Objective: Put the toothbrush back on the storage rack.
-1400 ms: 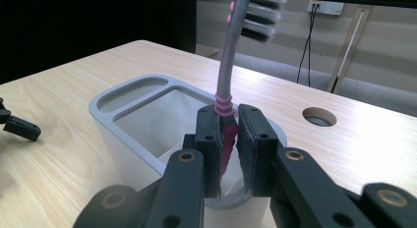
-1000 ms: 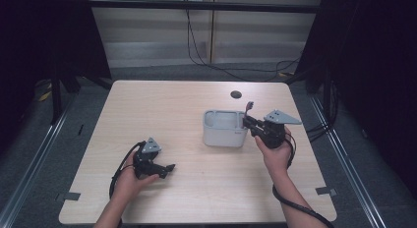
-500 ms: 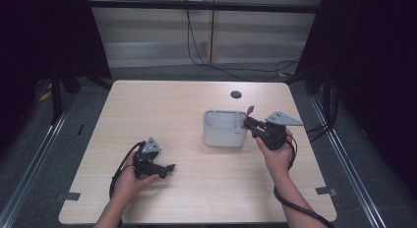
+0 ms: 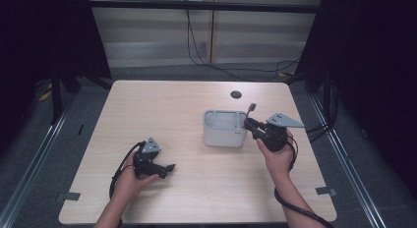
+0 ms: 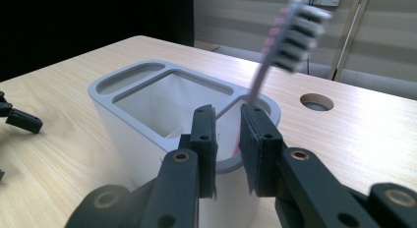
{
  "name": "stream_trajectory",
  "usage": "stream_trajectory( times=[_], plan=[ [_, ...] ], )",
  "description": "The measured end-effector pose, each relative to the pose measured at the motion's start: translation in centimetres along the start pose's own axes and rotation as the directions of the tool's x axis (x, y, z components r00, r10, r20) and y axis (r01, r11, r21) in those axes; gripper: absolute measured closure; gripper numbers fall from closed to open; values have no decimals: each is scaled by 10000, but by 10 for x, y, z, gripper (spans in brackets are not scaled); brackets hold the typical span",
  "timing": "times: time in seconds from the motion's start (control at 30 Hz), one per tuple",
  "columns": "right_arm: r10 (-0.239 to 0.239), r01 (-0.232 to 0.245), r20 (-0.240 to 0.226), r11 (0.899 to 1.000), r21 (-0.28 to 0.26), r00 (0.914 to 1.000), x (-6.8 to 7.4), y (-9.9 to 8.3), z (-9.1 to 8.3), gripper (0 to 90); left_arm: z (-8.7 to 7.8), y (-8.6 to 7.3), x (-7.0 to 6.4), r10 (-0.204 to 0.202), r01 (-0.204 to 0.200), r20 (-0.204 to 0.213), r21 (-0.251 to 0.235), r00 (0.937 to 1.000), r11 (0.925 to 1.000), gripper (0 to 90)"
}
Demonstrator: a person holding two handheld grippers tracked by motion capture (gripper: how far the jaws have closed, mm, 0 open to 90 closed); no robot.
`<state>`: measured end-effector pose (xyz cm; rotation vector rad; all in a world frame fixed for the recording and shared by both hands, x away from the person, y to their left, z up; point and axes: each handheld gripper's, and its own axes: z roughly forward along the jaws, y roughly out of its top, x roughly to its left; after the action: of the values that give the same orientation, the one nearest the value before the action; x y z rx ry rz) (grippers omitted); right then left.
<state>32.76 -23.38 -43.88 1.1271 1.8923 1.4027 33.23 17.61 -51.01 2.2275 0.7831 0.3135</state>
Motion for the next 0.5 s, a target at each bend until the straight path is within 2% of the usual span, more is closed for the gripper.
stream_trajectory(
  times=[0.2,0.27,0.3,0.5],
  plan=[
    [45,-45,50,10000,8,10000,0,-1,-2,736,0,0,0,-25,25,-7,-17,10000,10000,104],
    [91,-91,50,10000,24,9999,0,0,-2,704,0,0,0,-22,22,-5,-13,10000,10000,104],
    [140,-140,96,9999,49,9999,0,0,-2,660,0,0,0,-23,23,-13,-15,10000,10000,104],
    [296,-298,87,9994,174,9995,-1,1,-3,565,0,0,0,-21,21,-6,-15,10000,10000,104]
  ],
)
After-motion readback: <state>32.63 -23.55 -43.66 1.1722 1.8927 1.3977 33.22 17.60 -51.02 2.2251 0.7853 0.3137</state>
